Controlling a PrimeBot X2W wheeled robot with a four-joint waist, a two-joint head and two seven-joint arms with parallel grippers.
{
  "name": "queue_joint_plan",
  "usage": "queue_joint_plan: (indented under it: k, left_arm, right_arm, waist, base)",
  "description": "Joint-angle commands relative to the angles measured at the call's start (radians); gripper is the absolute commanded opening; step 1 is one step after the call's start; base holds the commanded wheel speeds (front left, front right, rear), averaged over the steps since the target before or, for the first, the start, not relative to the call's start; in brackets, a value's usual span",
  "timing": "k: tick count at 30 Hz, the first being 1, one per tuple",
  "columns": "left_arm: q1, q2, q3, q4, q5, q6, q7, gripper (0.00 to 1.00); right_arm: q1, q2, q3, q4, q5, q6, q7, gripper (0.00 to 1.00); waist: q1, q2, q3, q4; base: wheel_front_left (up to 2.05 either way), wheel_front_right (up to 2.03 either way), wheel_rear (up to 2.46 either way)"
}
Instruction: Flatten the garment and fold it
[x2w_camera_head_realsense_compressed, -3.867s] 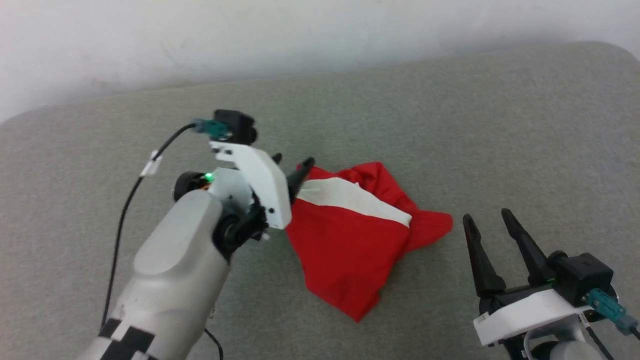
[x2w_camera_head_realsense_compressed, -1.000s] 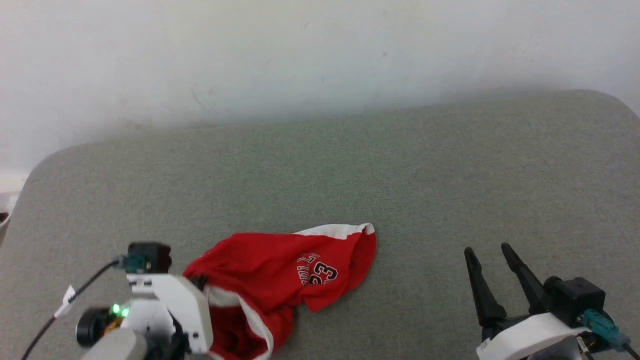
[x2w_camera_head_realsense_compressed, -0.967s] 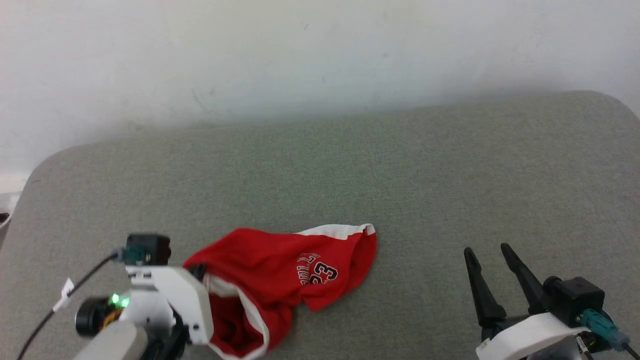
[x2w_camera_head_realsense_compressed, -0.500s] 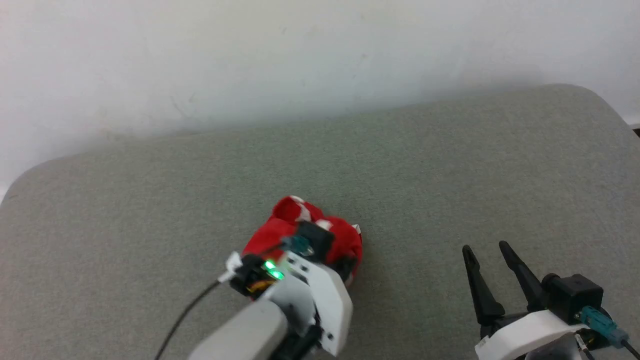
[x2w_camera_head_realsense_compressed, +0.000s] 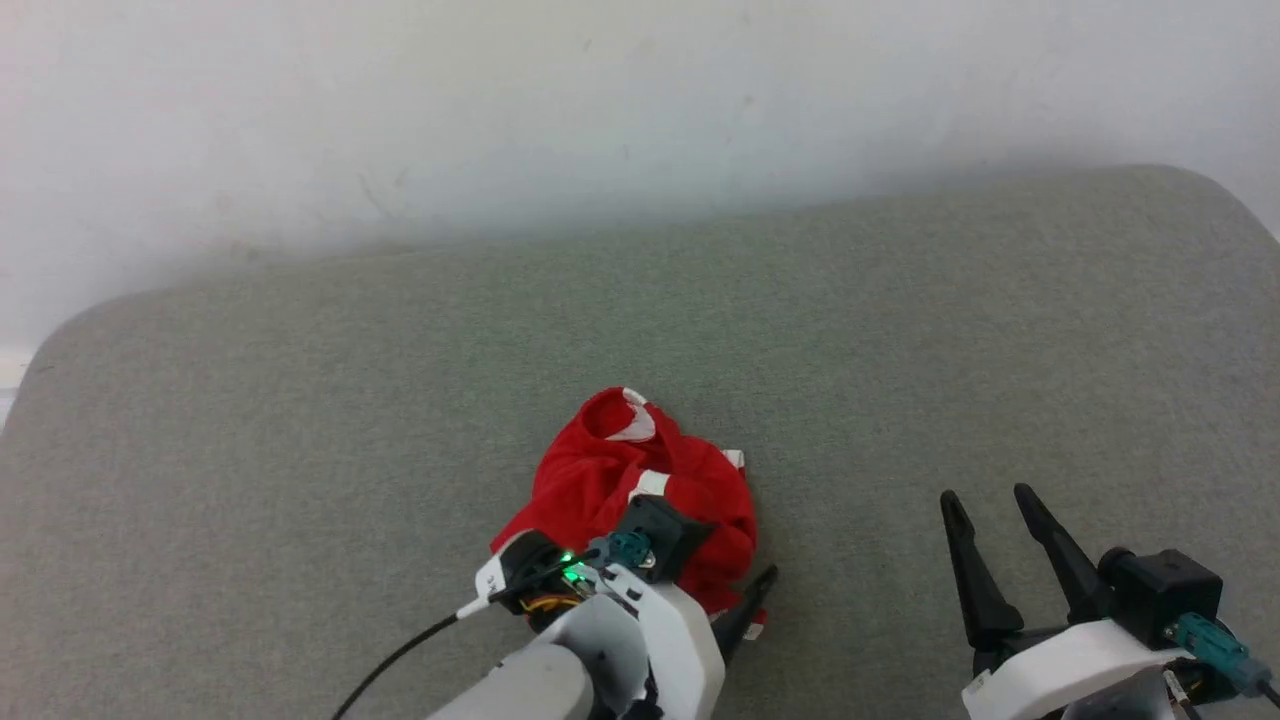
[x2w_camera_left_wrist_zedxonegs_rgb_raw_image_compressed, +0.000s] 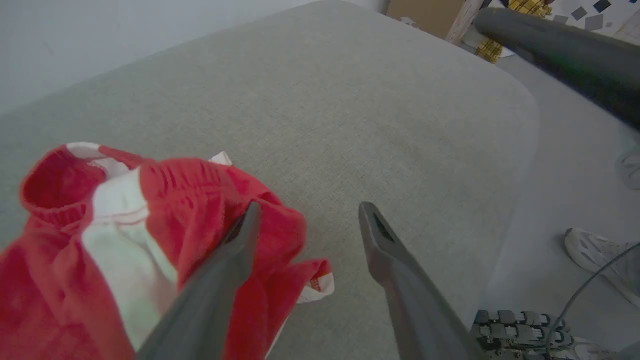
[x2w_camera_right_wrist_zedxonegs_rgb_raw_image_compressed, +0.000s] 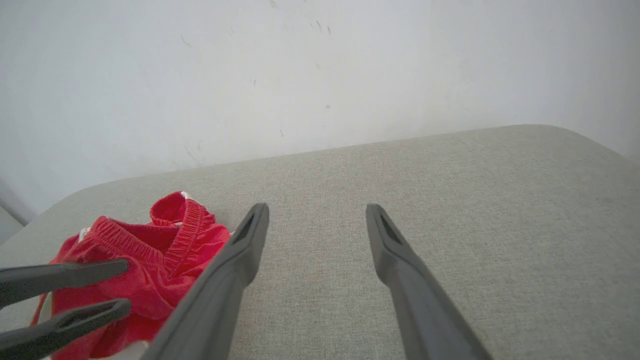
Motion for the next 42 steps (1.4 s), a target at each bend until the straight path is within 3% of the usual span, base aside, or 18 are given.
queue_joint_plan:
  k: [1, 5, 13, 14, 15, 16, 23, 30, 34, 35, 36, 42]
  left_arm:
    - [-0.011, 0.037, 0.000, -0.039, 0.031, 0.023, 0.000, 1.00]
    - [-0.033, 0.089, 0.004, -0.066, 0.083, 0.064, 0.013, 1.00]
    - [-0.068, 0.123, 0.050, -0.011, 0.102, 0.134, 0.019, 1.00]
    - [-0.071, 0.130, 0.059, 0.006, 0.103, 0.145, 0.022, 0.95]
    - [-0.073, 0.135, 0.068, 0.023, 0.099, 0.154, 0.024, 0.24]
    - [-0.071, 0.138, 0.078, 0.041, 0.088, 0.157, 0.026, 0.00]
    - [-0.033, 0.147, 0.185, 0.065, 0.010, 0.201, -0.066, 0.00]
    - [0.221, 0.212, 0.384, 0.020, -0.133, 0.367, -0.155, 0.00]
    - [0.351, 0.219, 0.442, 0.009, -0.203, 0.398, -0.175, 0.00]
    - [0.370, 0.215, 0.448, 0.006, -0.218, 0.391, -0.178, 0.25]
    - [0.383, 0.213, 0.449, 0.003, -0.224, 0.385, -0.184, 1.00]
    - [0.405, 0.189, 0.484, -0.054, -0.210, 0.344, -0.344, 1.00]
  right_arm:
    - [0.002, 0.002, 0.002, -0.003, -0.001, -0.001, -0.003, 1.00]
    - [-0.001, 0.002, 0.008, -0.003, 0.002, -0.001, -0.004, 1.00]
    - [0.003, 0.002, 0.013, 0.001, 0.000, -0.001, 0.000, 1.00]
    - [0.003, 0.002, 0.014, 0.001, 0.000, -0.001, 0.001, 1.00]
    - [0.004, 0.002, 0.015, 0.001, 0.000, -0.001, 0.002, 1.00]
    - [0.004, 0.002, 0.015, 0.000, 0.000, -0.001, 0.003, 1.00]
    - [0.010, 0.002, 0.007, 0.002, 0.006, -0.001, 0.003, 1.00]
    - [0.021, 0.002, 0.006, 0.001, 0.011, -0.001, 0.001, 1.00]
    - [0.019, 0.002, 0.005, -0.002, 0.010, -0.001, 0.002, 1.00]
    - [0.017, 0.002, 0.006, -0.002, 0.008, -0.001, 0.003, 1.00]
    - [0.015, 0.002, 0.008, -0.002, 0.005, -0.001, 0.004, 1.00]
    - [0.012, 0.002, 0.009, -0.008, -0.012, -0.001, 0.013, 1.00]
  waist:
    - [-0.0001, 0.0000, -0.014, 0.025]
    - [-0.0001, 0.0000, -0.018, 0.033]
    - [-0.0001, 0.0000, -0.025, 0.010]
    - [-0.0001, 0.0000, -0.025, 0.006]
    - [-0.0001, 0.0000, -0.026, 0.004]
    - [-0.0001, 0.0000, -0.026, 0.001]
    - [-0.0001, 0.0000, -0.023, -0.007]
    - [-0.0001, 0.0000, -0.017, -0.007]
    - [-0.0001, 0.0000, -0.005, 0.005]
    - [-0.0001, 0.0000, -0.002, 0.008]
    - [-0.0001, 0.0000, -0.001, 0.010]
    - [-0.0001, 0.0000, -0.014, 0.028]
  base:
    - [0.00, 0.00, 0.00]
    - [0.00, 0.00, 0.00]
    - [0.00, 0.00, 0.00]
    - [0.00, 0.00, 0.00]
    - [0.00, 0.00, 0.00]
    - [0.00, 0.00, 0.00]
    - [0.00, 0.00, 0.00]
    - [0.00, 0.00, 0.00]
    - [0.00, 0.00, 0.00]
    - [0.00, 0.00, 0.00]
    - [0.00, 0.00, 0.00]
    - [0.00, 0.00, 0.00]
